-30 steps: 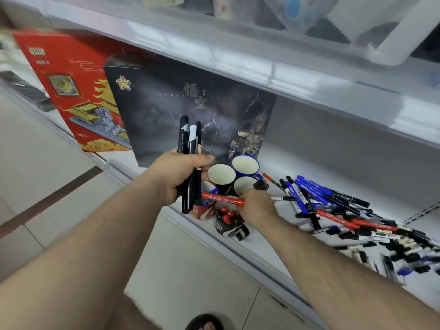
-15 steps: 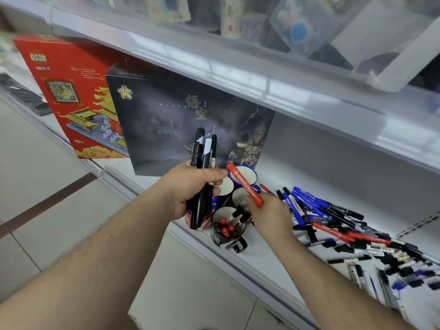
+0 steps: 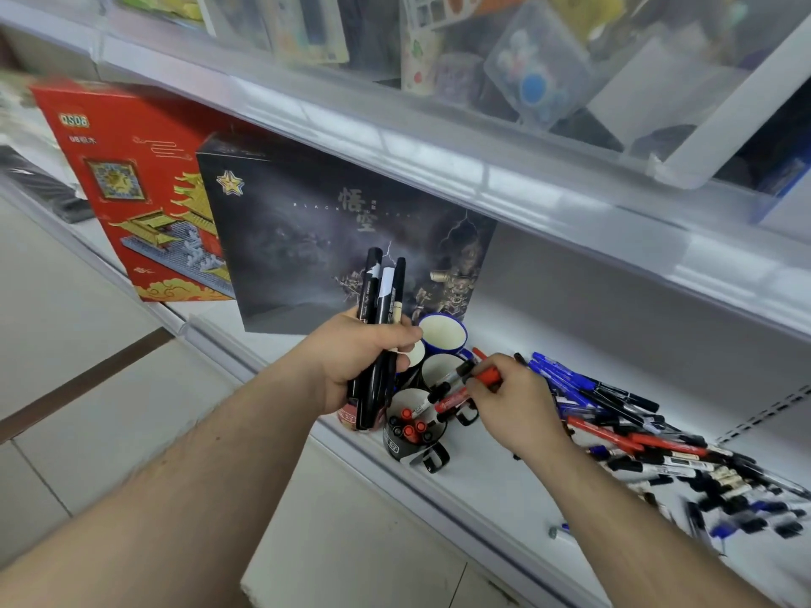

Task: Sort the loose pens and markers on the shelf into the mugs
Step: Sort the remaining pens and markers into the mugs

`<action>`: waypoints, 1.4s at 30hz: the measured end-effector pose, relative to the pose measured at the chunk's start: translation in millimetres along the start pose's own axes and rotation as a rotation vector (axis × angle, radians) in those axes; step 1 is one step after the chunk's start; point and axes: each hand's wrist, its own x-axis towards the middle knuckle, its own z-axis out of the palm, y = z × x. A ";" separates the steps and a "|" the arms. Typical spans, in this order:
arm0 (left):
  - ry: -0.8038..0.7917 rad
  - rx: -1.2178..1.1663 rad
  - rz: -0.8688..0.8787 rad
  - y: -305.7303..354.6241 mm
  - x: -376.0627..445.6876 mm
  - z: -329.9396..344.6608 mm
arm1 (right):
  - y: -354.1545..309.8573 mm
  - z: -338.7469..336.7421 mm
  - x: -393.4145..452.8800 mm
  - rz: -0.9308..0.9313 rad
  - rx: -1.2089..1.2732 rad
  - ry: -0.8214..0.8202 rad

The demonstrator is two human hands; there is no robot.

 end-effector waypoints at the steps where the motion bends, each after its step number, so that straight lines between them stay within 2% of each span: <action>1: -0.009 -0.013 -0.001 0.1 -0.2 0.0 | 2.1 8.9 5.9 -0.007 -0.040 -0.029; 6: -0.058 -0.050 0.002 1.6 -0.7 3.4 | 8.3 50.6 24.6 -0.069 -0.397 -0.229; 10: -0.087 -0.056 0.012 3.7 -0.1 7.6 | 16.5 73.6 24.5 -0.071 -0.676 -0.281; 15: -0.136 -0.115 0.030 5.4 0.7 12.8 | 18.8 71.9 20.0 0.023 -0.702 -0.354; 17: -0.148 -0.161 0.026 5.1 1.2 15.4 | 11.3 62.1 17.3 0.020 -0.583 -0.317; 18: -0.161 -0.195 0.019 5.3 0.9 17.0 | 1.0 52.8 11.8 0.019 -0.419 -0.225; 21: -0.209 -0.292 0.023 2.8 2.6 20.6 | -37.8 16.9 -22.2 0.046 0.432 0.097; 23: -0.245 -0.372 0.022 1.6 2.8 26.1 | -60.0 -2.8 -58.0 0.054 0.727 0.142; 25: -0.252 -0.442 0.025 0.7 1.9 36.0 | -73.7 -10.6 -89.9 -0.042 0.734 0.134; 27: -0.216 -0.475 0.024 -1.7 0.6 46.1 | -74.6 -6.9 -102.6 -0.098 0.596 0.147; 30: -0.172 -0.459 0.014 -5.5 -2.1 55.2 | -70.2 -3.8 -102.2 -0.164 0.323 0.250; 32: -0.160 -0.427 0.021 -6.4 -4.5 57.7 | -66.7 -7.2 -102.2 -0.181 0.305 0.258; 34: -0.164 -0.410 0.020 -7.2 -6.7 58.0 | -66.4 -14.0 -103.0 -0.097 0.483 0.184; 37: -0.185 -0.383 -0.039 -9.7 -7.3 57.1 | -69.7 -28.8 -101.3 0.125 0.867 0.134; 39: -0.187 -0.415 -0.055 -10.8 -6.2 56.0 | -67.1 -38.3 -97.5 0.214 1.060 0.161; 42: -0.193 -0.446 -0.076 -10.2 -4.5 54.8 | -52.3 -51.6 -95.7 0.252 1.151 0.254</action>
